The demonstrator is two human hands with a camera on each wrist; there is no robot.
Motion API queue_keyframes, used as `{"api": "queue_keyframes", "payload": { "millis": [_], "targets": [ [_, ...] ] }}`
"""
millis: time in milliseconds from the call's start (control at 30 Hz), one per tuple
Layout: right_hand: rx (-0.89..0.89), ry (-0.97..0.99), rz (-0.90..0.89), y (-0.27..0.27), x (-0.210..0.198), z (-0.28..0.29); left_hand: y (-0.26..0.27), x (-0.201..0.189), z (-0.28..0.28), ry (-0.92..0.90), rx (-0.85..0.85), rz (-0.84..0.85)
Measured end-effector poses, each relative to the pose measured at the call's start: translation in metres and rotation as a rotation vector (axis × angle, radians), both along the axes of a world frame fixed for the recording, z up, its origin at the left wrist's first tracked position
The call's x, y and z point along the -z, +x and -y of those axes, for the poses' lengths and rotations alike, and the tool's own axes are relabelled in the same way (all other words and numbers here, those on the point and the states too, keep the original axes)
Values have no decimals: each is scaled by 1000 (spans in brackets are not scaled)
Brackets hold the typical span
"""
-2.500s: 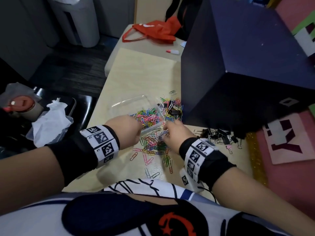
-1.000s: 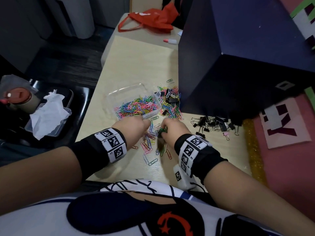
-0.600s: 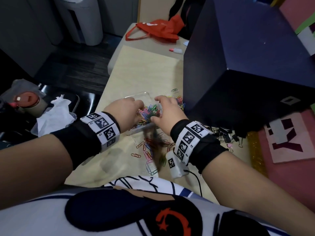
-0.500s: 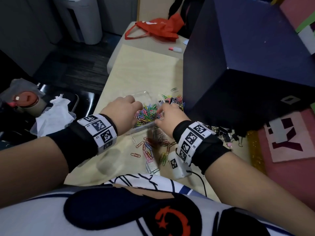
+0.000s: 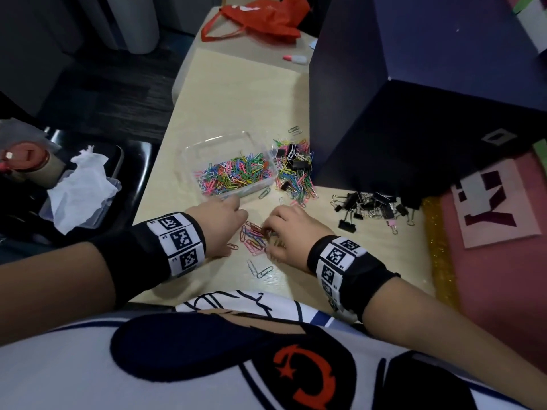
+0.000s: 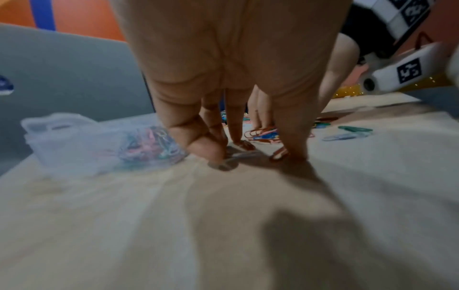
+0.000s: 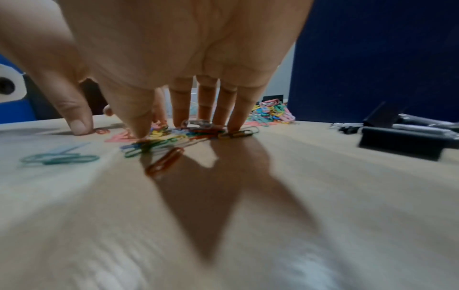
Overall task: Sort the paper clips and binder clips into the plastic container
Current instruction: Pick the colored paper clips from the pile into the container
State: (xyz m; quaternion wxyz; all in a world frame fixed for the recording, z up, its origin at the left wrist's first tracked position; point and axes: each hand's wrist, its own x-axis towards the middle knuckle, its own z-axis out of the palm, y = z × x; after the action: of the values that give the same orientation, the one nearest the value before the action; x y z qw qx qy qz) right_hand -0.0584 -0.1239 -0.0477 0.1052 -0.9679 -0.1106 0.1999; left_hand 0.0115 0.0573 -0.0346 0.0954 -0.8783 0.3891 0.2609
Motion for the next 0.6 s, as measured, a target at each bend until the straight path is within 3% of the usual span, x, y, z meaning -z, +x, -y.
{"api": "queue_keyframes", "payload": {
  "millis": [100, 233, 333, 400, 600],
  "targets": [
    [77, 50, -30, -3, -7, 12, -2, 2, 2, -90, -40, -33],
    [371, 54, -9, 0, -19, 18, -6, 5, 9, -170, -58, -67],
    [499, -140, -248, -8, -26, 11, -11, 5, 12, -162, -70, -104],
    [485, -154, -309, -17, -23, 0, -14, 4, 14, -129, -70, -116],
    [312, 53, -134, -19, -10, -14, -19, 7, 28, -163, -51, -69]
  ]
}}
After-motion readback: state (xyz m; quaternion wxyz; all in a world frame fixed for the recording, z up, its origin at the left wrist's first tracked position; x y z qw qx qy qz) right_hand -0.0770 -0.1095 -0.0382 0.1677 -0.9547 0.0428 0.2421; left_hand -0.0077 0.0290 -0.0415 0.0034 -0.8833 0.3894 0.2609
